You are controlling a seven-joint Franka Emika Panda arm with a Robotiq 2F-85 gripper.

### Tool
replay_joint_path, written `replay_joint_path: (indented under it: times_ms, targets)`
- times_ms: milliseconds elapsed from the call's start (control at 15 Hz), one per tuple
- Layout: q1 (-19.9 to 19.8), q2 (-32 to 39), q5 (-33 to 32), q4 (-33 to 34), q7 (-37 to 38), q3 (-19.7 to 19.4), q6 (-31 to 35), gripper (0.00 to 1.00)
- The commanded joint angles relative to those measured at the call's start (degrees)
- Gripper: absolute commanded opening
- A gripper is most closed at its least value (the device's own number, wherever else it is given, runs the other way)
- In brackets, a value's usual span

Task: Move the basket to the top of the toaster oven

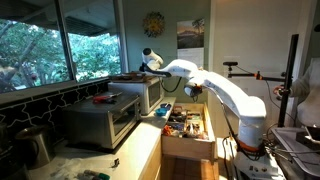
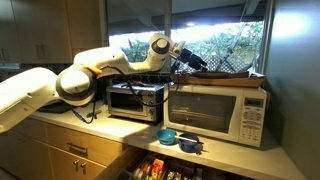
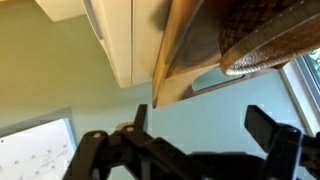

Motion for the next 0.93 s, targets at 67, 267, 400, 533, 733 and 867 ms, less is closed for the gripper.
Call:
replay_joint_path:
  times_ms: [67,267,400,533,733,867]
  targets:
    - [0.5,0.6,-4.1,0.3,1.2,-1.9,1.1,1.00]
    - [0.6,0.4,-4.4,0.0,1.2,-2.0,1.3,1.00]
    - [-0.2,0.2,-2.2,0.1,-0.6,0.5,4.0,1.00]
    - [-1.9,-0.6,1.3,0.1,-2.7,4.2,9.5,1.00]
    - [-3.8,-1.6,7.6,-0.3,-9.3,9.9,9.4,1.00]
    - [-4.7,-2.7,11.5,-1.5,-13.2,12.9,6.3,1.00]
